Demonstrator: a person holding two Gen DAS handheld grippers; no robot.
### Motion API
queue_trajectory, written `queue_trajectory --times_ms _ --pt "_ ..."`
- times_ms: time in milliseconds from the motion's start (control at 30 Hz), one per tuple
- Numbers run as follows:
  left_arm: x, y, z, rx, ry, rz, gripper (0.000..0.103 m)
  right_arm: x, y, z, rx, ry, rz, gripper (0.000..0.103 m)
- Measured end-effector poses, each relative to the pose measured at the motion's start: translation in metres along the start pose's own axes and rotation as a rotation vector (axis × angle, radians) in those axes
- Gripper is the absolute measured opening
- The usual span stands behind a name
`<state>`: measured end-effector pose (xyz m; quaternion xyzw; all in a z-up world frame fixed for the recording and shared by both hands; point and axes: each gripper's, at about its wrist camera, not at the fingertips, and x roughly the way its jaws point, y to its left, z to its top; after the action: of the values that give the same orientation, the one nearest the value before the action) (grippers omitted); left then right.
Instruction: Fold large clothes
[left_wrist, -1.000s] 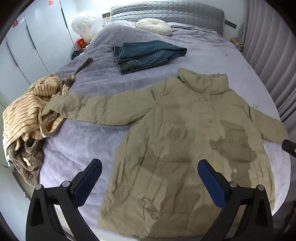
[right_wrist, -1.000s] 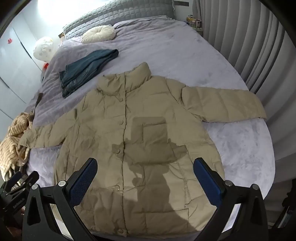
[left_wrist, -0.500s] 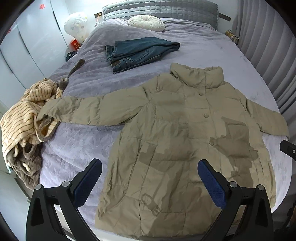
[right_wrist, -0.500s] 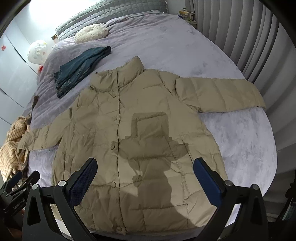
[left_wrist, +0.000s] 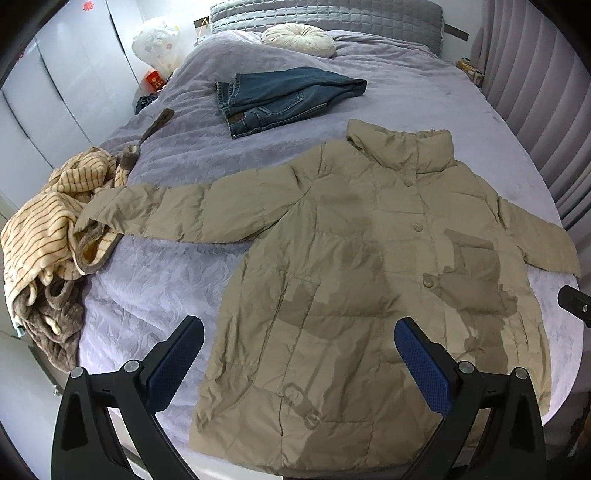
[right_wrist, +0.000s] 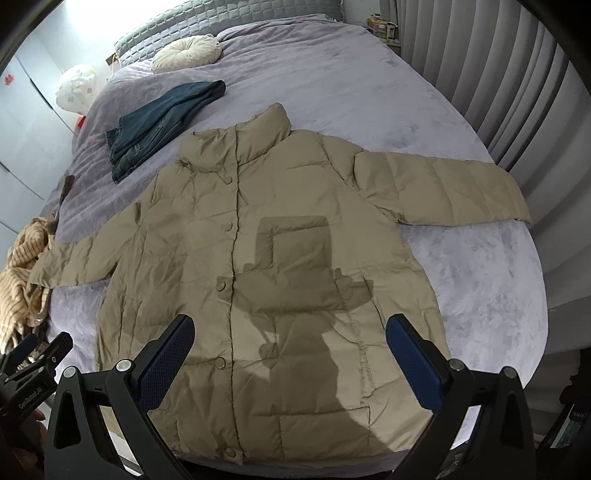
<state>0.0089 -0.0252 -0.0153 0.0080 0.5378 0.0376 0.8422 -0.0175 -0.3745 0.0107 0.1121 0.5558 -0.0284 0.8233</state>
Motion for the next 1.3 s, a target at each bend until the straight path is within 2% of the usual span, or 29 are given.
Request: queue_trajectory --times_ms 1300 --pt "0.0044 0.0042 -0.0003 -0.009 0.009 0.007 0.103 0.0043 0.0004 0.0024 0.004 0.007 0.007 0.103"
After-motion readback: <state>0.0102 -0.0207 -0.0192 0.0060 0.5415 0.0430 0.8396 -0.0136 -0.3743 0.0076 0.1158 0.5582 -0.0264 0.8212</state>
